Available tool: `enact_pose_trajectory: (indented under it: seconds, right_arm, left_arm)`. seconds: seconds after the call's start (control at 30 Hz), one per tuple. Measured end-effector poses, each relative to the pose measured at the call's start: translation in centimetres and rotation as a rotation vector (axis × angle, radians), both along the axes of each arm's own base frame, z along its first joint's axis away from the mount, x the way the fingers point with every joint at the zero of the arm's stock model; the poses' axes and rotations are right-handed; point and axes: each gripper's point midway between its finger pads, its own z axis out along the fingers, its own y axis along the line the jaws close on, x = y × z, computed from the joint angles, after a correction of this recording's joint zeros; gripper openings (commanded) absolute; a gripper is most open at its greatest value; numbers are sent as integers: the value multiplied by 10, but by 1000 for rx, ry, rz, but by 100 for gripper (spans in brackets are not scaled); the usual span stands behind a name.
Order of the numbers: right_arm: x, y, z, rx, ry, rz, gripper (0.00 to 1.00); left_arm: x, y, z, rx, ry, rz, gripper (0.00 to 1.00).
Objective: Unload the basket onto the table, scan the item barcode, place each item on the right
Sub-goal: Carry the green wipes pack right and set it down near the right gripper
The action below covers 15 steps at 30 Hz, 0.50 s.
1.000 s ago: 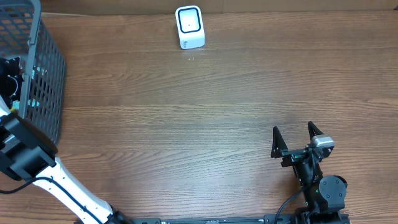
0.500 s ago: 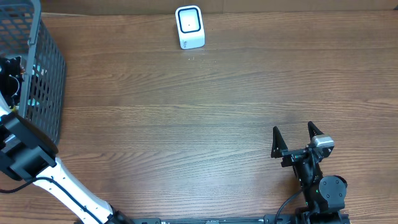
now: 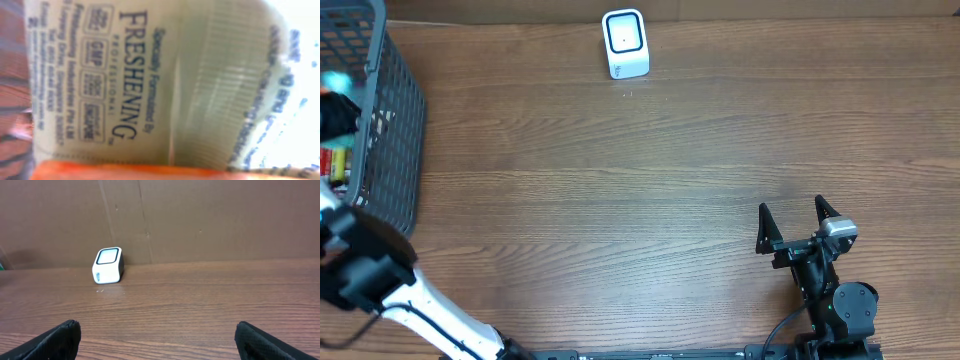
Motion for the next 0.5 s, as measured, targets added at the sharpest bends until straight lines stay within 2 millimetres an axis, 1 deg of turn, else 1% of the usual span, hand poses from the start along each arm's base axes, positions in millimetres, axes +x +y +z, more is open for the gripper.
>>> enact_pose_trajectory:
  seconds: [0.07, 0.1, 0.13, 0.2, 0.23, 0.27, 0.3, 0.33, 0.37, 0.4, 0.5]
  right_arm:
    - [0, 0, 0, 0, 0, -1, 100]
    - [0, 0, 0, 0, 0, 0, 100]
    - [0, 0, 0, 0, -1, -1, 100]
    - [0, 0, 0, 0, 0, -1, 100]
    - [0, 0, 0, 0, -1, -1, 100]
    - [0, 0, 0, 0, -1, -1, 100]
    - [0, 0, 0, 0, -1, 0, 100]
    - [0, 0, 0, 0, 0, 0, 100]
    - [0, 0, 0, 0, -1, -1, 100]
    - [0, 0, 0, 0, -1, -1, 100]
    - [0, 0, 0, 0, -1, -1, 100]
  left_arm:
    - [-3, -2, 44, 53, -88, 27, 47]
    - [-6, -5, 72, 85, -143, 43, 47]
    - [-10, -8, 95, 108, -190, 58, 47]
    - [-23, -19, 137, 139, -274, 87, 47]
    - [-28, -24, 151, 145, -304, 99, 46]
    - [-36, -35, 171, 150, -346, 109, 45]
    - [-41, -41, 183, 150, -370, 115, 44]
    - [-50, -56, 200, 145, -404, 117, 43]
    - [-53, -64, 207, 140, -418, 118, 43]
    - [-57, -77, 215, 129, -433, 109, 43]
    - [-63, -125, 227, 76, -449, 53, 45]
